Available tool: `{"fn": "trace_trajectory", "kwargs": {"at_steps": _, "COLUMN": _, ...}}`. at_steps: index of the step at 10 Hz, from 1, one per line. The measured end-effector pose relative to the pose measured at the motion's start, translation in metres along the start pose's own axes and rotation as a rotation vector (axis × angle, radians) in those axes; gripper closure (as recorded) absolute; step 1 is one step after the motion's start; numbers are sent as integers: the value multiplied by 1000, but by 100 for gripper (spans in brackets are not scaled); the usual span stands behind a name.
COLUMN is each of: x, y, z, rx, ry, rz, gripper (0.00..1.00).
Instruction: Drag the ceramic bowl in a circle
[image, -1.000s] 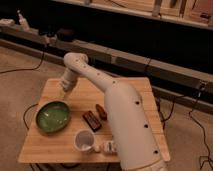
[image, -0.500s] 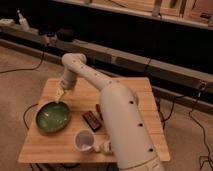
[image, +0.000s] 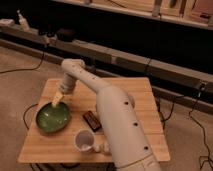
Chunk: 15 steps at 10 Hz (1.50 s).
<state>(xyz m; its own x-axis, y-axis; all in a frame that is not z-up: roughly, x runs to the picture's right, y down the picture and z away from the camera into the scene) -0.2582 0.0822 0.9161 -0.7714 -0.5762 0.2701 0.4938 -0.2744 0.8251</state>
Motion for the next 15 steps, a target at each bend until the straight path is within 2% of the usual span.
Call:
{"fn": "trace_trajectory", "kwargs": {"at_steps": 4, "x": -7, "y": 8, "z": 13, "rx": 4, "ry": -31, "rz": 17, "gripper": 70}}
{"fn": "trace_trajectory", "kwargs": {"at_steps": 6, "x": -12, "y": 16, "z": 13, "rx": 18, "ry": -32, "rz": 37, "gripper": 92}}
{"fn": "trace_trajectory", "kwargs": {"at_steps": 7, "x": -16, "y": 22, "z": 9, "rx": 23, "ry": -24, "rz": 52, "gripper": 98}}
{"fn": "trace_trajectory", "kwargs": {"at_steps": 12, "x": -52, "y": 61, "z": -8, "rx": 31, "ry": -4, "rz": 144, "gripper": 100}}
{"fn": "trace_trajectory", "kwargs": {"at_steps": 13, "x": -61, "y": 75, "z": -17, "rx": 22, "ry": 21, "rz": 185, "gripper": 100}}
{"fn": "trace_trajectory", "kwargs": {"at_steps": 15, "x": -88, "y": 116, "z": -55, "rx": -35, "ry": 80, "rz": 289, "gripper": 100}}
